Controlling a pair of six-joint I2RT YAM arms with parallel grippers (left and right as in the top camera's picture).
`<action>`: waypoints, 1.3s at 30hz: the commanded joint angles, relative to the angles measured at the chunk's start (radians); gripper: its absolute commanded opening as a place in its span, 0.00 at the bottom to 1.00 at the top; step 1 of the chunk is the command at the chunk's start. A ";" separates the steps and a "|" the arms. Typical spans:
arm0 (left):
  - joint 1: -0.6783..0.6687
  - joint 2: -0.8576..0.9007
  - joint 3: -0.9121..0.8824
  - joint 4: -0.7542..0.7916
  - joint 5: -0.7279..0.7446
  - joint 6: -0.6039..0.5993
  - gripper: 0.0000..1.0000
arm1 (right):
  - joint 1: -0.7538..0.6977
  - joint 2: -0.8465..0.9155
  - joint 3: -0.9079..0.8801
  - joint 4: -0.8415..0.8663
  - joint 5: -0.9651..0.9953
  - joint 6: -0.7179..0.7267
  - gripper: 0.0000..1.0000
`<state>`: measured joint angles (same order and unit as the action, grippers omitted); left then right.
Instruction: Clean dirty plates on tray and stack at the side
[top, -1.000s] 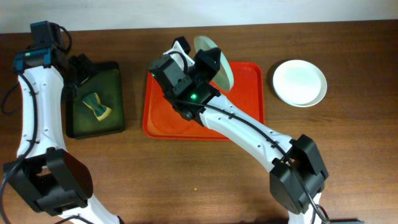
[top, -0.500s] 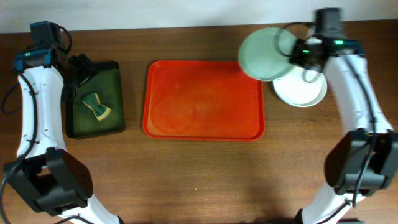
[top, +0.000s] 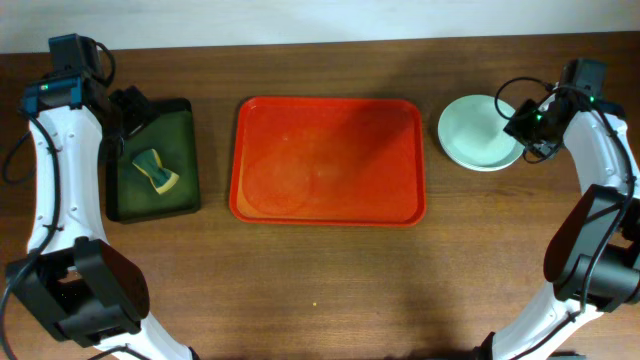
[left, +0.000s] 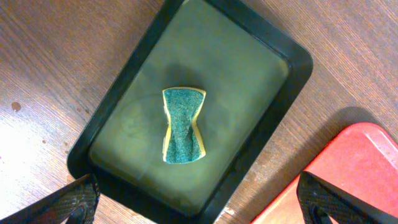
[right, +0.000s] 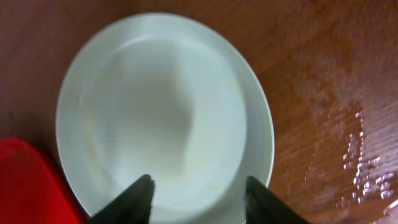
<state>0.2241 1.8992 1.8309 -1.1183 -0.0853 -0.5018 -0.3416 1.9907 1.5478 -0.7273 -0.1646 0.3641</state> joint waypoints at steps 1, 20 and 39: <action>0.008 0.004 0.003 -0.001 0.000 -0.002 1.00 | 0.000 -0.080 -0.009 -0.061 -0.010 0.011 0.75; 0.008 0.004 0.003 -0.001 0.000 -0.001 0.99 | 0.308 -0.993 -0.534 -0.354 -0.157 0.011 0.98; 0.008 0.004 0.003 -0.001 0.000 -0.002 1.00 | 0.534 -0.993 -0.749 -0.073 -0.101 -0.151 0.98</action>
<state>0.2241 1.8992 1.8309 -1.1187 -0.0849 -0.5018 0.1432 1.0821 0.8707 -0.8661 -0.2783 0.2272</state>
